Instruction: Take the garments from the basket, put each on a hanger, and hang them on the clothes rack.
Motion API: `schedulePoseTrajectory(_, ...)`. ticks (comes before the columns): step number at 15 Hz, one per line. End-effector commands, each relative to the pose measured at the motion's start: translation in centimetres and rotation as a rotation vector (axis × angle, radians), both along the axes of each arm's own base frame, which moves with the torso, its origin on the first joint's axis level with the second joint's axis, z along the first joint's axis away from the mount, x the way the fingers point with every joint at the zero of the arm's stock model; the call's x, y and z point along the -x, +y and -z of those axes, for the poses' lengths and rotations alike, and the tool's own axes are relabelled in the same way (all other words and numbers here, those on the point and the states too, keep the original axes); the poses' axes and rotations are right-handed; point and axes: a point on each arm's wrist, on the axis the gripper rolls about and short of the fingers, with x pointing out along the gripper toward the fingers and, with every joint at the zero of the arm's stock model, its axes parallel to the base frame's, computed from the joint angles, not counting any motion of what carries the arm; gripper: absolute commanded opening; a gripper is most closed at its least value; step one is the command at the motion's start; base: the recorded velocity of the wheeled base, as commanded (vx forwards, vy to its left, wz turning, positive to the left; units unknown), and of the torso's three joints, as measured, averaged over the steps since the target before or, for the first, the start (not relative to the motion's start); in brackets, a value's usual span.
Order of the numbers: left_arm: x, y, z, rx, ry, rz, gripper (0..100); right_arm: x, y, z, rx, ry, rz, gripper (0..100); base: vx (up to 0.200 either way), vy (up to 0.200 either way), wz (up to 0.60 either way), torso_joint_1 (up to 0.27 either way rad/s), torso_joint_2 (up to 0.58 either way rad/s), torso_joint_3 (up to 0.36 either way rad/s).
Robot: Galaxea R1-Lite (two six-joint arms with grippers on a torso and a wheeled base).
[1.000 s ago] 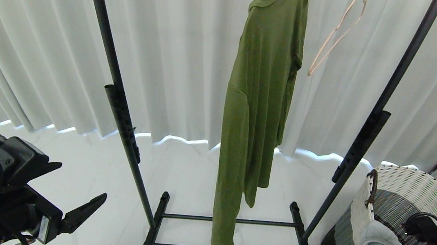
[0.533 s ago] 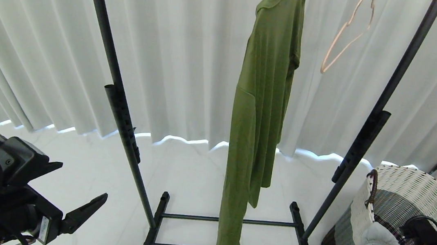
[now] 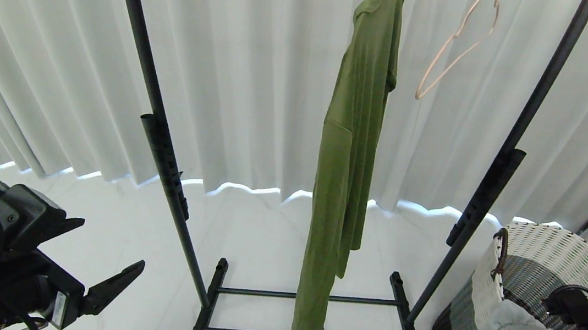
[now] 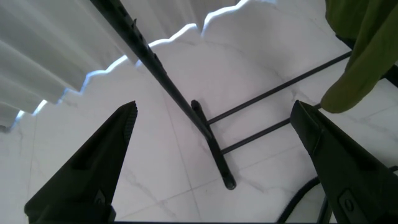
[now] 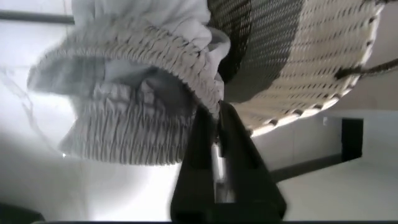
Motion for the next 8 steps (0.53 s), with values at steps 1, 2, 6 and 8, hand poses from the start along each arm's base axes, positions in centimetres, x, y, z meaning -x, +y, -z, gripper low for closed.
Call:
schedulePoseTrajectory(1, -0.1, 0.0, 0.1, 0.0, 0.005, 0.001, 100, -0.9, 0.3, -1.6, 0.009, -0.086, -0.019, 0, 0.0, 0.0, 0.0, 0.0, 0.0, 0.0)
schedulePoseTrajectory(2, -0.1, 0.0, 0.0, 0.0, 0.004, 0.0, 100, -1.6, 0.5, -2.4, 0.013, -0.127, -0.029, 0, 0.0, 0.0, 0.0, 0.0, 0.0, 0.0)
schedulePoseTrajectory(6, 0.0, 0.0, 0.0, -0.001, -0.001, 0.002, 100, -4.2, 2.7, -8.2, 0.007, -0.22, -0.12, 0, 0.0, 0.0, 0.0, 0.0, 0.0, 0.0)
schedulePoseTrajectory(8, 0.0, -0.1, 0.0, -0.001, -0.001, 0.008, 100, -4.5, 4.5, -13.1, -0.018, -0.205, -0.18, 0, 0.0, 0.0, 0.0, 0.0, 0.0, 0.0)
